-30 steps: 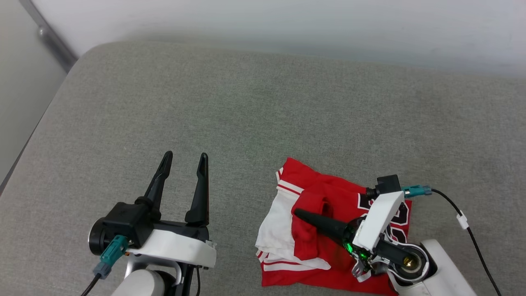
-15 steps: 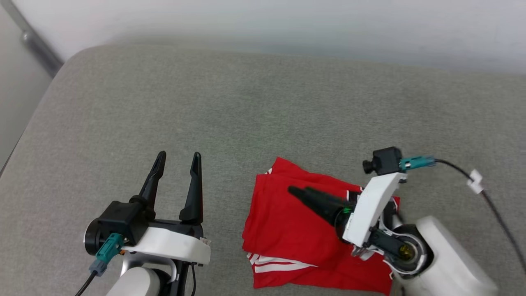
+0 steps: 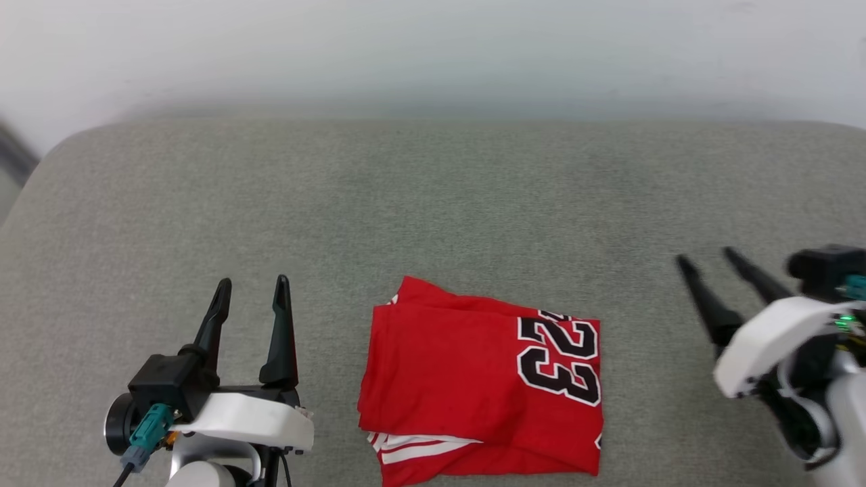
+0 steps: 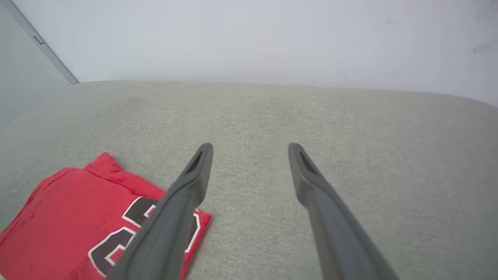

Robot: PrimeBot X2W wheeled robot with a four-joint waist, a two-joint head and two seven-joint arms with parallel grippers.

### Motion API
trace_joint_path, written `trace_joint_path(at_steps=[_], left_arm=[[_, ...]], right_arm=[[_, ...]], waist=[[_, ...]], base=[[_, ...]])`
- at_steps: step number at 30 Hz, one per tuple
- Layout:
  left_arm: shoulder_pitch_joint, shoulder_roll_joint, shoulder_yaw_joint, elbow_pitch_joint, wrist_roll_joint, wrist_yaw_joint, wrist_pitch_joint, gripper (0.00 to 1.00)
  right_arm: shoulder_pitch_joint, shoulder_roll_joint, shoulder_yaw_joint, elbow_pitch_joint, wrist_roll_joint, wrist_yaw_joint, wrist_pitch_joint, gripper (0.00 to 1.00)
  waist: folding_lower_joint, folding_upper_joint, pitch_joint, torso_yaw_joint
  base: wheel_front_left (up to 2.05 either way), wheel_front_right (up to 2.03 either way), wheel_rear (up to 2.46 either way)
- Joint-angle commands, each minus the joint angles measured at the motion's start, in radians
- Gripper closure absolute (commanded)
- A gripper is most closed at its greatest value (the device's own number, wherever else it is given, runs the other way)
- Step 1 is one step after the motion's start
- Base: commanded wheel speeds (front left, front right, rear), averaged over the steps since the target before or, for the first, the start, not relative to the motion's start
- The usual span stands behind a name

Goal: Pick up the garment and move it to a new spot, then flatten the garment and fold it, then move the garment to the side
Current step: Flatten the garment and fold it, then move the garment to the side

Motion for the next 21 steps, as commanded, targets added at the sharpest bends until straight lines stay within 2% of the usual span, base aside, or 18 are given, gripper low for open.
trace_joint_path(at_steps=[1, 4, 7, 11, 21], left_arm=[[0.012, 0.002, 0.008, 0.002, -0.003, 0.006, -0.006, 0.0], [0.029, 0.004, 0.017, 0.009, -0.002, 0.006, -0.007, 0.0], [0.045, 0.006, 0.023, 0.017, 0.0, 0.007, -0.007, 0.0], [0.072, 0.005, 0.027, 0.025, 0.004, 0.005, -0.007, 0.0], [0.117, 0.01, 0.027, 0.053, 0.001, 0.002, -0.007, 0.0]], right_arm=[[0.027, 0.009, -0.046, -0.03, -0.032, 0.0, -0.016, 0.0], [0.081, 0.042, -0.153, -0.117, -0.118, 0.0, -0.062, 0.0], [0.135, 0.08, -0.212, -0.214, -0.175, 0.0, -0.111, 0.0], [0.211, 0.117, -0.219, -0.303, -0.198, 0.0, -0.134, 0.0], [0.358, 0.184, -0.217, -0.435, -0.243, 0.0, -0.107, 0.0]], waist=[[0.0, -0.0001, -0.011, -0.017], [0.0, -0.0001, -0.024, -0.031], [0.0, -0.0001, -0.04, -0.039], [0.0, -0.0001, -0.07, -0.046], [0.0, -0.0001, -0.115, -0.041]], base=[[0.0, 0.0, 0.0], [0.0, 0.0, 0.0], [0.0, 0.0, 0.0], [0.0, 0.0, 0.0], [0.0, 0.0, 0.0]])
